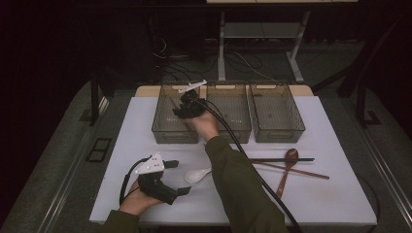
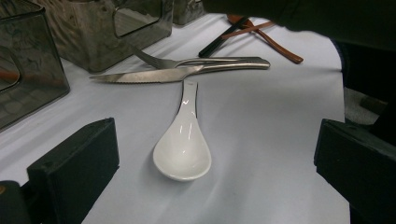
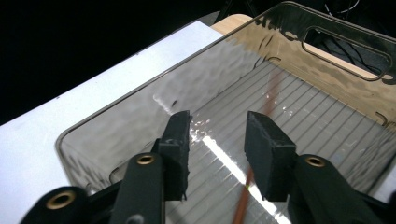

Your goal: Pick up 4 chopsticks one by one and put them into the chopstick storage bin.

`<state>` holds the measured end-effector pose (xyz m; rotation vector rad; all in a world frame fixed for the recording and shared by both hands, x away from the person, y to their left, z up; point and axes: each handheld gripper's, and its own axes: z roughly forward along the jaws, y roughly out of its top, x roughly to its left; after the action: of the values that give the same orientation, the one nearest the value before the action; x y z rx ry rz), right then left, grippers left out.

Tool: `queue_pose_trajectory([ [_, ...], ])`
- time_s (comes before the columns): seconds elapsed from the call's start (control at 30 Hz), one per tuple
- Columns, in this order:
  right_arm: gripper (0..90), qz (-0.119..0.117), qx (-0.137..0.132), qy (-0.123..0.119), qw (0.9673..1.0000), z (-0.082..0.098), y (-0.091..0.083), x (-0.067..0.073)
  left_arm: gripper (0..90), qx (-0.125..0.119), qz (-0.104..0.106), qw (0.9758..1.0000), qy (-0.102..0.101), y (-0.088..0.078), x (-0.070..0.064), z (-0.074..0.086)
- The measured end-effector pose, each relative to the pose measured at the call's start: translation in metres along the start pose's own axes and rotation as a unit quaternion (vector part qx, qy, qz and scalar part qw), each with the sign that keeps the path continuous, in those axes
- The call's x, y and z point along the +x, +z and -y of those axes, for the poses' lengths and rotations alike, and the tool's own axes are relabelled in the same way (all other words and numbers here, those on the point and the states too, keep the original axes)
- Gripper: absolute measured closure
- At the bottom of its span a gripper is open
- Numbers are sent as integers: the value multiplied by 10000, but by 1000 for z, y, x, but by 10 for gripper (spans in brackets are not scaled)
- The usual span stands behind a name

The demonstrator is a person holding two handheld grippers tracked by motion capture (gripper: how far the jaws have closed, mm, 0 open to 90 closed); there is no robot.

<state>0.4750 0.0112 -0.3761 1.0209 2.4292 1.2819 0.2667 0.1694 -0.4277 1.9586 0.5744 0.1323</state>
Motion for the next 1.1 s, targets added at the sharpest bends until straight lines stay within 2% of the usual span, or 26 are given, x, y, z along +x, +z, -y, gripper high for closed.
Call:
queue_pose_trajectory([
  [0.23,520,-83,26,40,10000,1,-20,-6,0,-2,-1,10000,33,0,0,0],
  [0.43,490,-203,97,-102,9997,8,-46,-13,0,-47,3,10000,-4,1,1,0],
  [0.47,490,-203,97,-102,9997,8,-46,-13,0,-47,3,10000,-4,1,1,0],
  [0.5,483,-225,89,-103,9997,12,-55,-16,0,-58,-1,10000,2,1,1,0],
  [0.67,465,-330,8,-139,9994,22,-77,-22,0,-46,-20,10000,-12,1,1,0],
  [0.77,455,-395,14,-188,9990,26,-85,-23,0,-30,-17,10000,11,1,2,0],
  [0.8,448,-470,-20,-264,9985,31,-92,-24,0,-32,-24,10000,33,1,2,0],
  [0.87,439,-540,-26,-319,9980,36,-100,-25,0,-36,-6,10000,-18,2,1,1],
  [1.1,411,-613,-56,-329,9976,52,-120,-31,0,32,-23,10000,-11,4,3,2],
])
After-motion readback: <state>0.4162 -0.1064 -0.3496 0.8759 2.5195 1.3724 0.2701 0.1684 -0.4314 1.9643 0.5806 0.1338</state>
